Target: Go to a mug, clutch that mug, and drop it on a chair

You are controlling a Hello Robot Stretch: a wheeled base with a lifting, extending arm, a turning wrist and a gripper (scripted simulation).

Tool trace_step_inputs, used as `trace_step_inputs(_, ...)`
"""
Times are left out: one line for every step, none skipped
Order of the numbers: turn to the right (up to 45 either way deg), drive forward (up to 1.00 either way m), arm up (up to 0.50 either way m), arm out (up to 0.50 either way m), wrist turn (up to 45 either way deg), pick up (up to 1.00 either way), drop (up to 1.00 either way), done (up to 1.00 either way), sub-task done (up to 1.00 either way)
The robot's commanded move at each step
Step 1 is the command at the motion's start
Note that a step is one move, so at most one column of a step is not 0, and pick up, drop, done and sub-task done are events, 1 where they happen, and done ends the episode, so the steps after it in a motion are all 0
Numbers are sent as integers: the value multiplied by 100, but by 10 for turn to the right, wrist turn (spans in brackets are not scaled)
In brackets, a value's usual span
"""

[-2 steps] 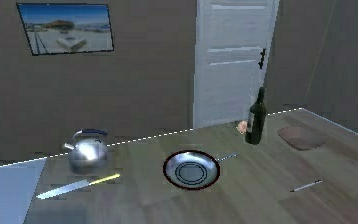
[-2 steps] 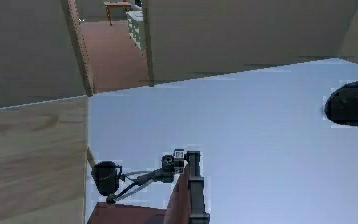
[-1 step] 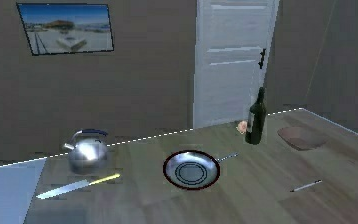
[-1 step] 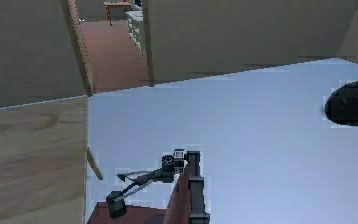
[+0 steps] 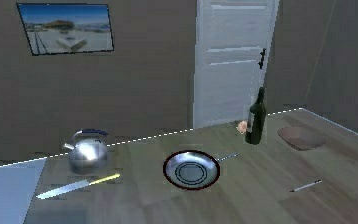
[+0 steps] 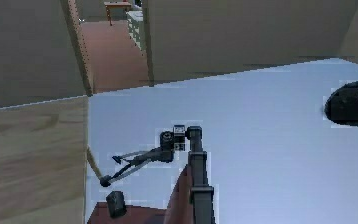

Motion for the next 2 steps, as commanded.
trace_step_inputs(0,0,0,-8,0,0,0,0,0)
trace_step_inputs(0,0,0,0,0,0,0,100,0)
